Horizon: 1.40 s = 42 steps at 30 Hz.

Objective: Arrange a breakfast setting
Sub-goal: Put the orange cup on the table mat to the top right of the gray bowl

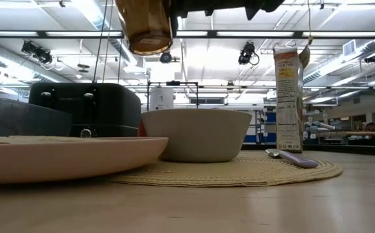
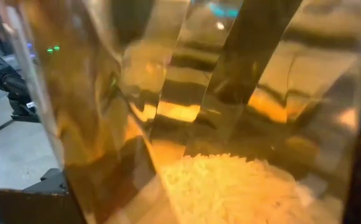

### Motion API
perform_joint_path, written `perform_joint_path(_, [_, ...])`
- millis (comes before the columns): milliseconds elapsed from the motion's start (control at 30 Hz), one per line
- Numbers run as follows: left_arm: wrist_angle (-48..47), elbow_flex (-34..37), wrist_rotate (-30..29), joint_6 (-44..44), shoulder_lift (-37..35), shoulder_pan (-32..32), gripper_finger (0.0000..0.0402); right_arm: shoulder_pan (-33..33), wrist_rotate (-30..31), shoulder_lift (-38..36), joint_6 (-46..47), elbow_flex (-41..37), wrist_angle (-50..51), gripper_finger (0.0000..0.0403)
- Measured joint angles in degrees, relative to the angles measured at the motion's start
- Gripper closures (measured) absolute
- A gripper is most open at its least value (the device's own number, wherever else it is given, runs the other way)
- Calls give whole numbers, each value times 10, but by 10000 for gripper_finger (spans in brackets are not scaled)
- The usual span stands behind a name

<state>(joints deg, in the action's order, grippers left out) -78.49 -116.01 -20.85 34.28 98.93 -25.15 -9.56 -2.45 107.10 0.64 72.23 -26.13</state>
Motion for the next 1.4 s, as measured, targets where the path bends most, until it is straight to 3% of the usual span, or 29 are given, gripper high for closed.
perform_joint_path(267, [4, 0, 16, 84, -79, -10, 187, 4, 44, -61, -9, -4, 62, 47])
perform_joint_path(400, [32, 0, -89, 129, -126, -60, 178, 26, 61, -117, 4, -74, 25, 47])
perform_joint_path(567, [61, 0, -239, 163, -145, -134, 189, 58, 108, -201, 17, -233, -83, 47])
perform_joint_path(733, [63, 11, -302, 215, -139, -155, 204, 99, 123, -235, 10, -375, -184, 47])
perform_joint_path(967, [182, 103, -298, 221, -134, -123, 209, 168, 123, -162, 14, -471, -376, 47])
perform_joint_path(1167, [271, 177, -249, 221, -134, -95, 209, 204, 86, -72, 7, -476, -476, 47])
perform_joint_path(1400, [276, 199, -228, 221, -134, -77, 209, 231, 80, 33, -5, -475, -622, 47])
